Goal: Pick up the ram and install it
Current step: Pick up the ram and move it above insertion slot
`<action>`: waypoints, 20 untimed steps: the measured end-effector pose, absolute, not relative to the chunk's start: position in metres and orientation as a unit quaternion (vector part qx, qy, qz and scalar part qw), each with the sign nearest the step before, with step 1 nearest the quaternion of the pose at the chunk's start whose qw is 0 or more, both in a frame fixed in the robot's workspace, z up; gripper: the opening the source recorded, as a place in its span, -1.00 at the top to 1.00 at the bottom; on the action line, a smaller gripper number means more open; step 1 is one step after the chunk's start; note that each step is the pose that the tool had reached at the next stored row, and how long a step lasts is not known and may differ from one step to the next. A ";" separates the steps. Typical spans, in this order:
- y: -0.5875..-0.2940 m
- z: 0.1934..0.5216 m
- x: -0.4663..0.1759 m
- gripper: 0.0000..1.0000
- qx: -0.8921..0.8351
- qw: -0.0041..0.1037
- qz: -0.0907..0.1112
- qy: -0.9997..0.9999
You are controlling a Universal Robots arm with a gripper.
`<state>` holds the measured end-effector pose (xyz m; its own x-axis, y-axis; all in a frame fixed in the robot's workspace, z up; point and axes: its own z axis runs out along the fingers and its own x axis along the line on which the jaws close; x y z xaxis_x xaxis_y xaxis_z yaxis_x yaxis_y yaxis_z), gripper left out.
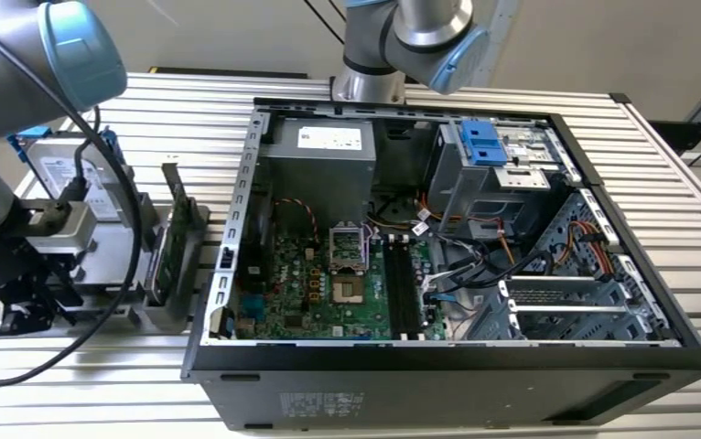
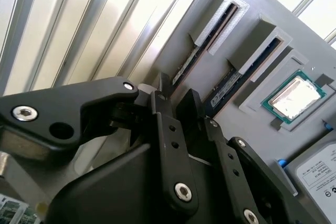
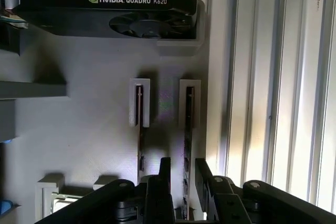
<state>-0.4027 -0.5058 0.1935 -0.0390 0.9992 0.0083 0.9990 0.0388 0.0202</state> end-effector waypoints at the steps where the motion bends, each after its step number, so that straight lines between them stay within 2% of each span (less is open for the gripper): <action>1: -0.506 0.193 -0.403 -1.00 0.693 0.004 0.010 0.721; 8: -0.506 0.193 -0.403 -1.00 0.693 0.004 0.010 0.721; 9: -0.506 0.193 -0.403 1.00 0.693 0.004 0.010 0.721; 20: -0.506 0.193 -0.403 1.00 0.693 0.004 0.010 0.721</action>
<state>-0.4027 -0.5060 0.1934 -0.0389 0.9992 0.0074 0.9990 0.0387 0.0202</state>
